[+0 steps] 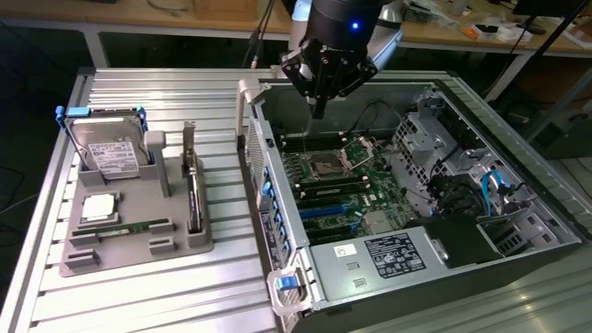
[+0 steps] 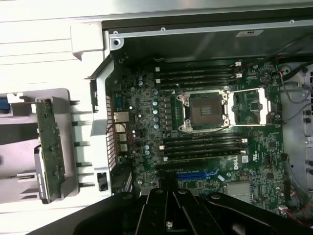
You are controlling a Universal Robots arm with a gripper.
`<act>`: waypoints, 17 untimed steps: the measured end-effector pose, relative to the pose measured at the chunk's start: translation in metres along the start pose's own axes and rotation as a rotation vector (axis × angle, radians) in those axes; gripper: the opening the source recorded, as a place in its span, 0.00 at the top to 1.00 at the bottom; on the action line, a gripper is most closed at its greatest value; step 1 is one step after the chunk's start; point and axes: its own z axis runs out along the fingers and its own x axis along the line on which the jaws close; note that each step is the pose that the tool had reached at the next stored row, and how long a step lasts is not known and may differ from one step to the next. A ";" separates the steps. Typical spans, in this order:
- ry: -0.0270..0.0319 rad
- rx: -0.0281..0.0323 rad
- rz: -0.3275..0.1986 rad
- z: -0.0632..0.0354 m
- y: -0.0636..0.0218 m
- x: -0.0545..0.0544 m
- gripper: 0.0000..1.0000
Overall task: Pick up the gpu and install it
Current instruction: 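Reach for the gpu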
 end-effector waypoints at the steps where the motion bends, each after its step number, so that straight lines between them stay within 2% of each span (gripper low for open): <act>1: 0.0000 -0.0004 0.000 0.0002 -0.0005 0.007 0.89; 5: 0.0001 -0.0020 0.000 0.0006 -0.0018 0.023 0.89; 13: 0.0003 -0.0043 0.000 0.0006 -0.0037 0.048 0.89; 17: 0.0004 -0.0051 0.000 0.0002 -0.0052 0.068 0.89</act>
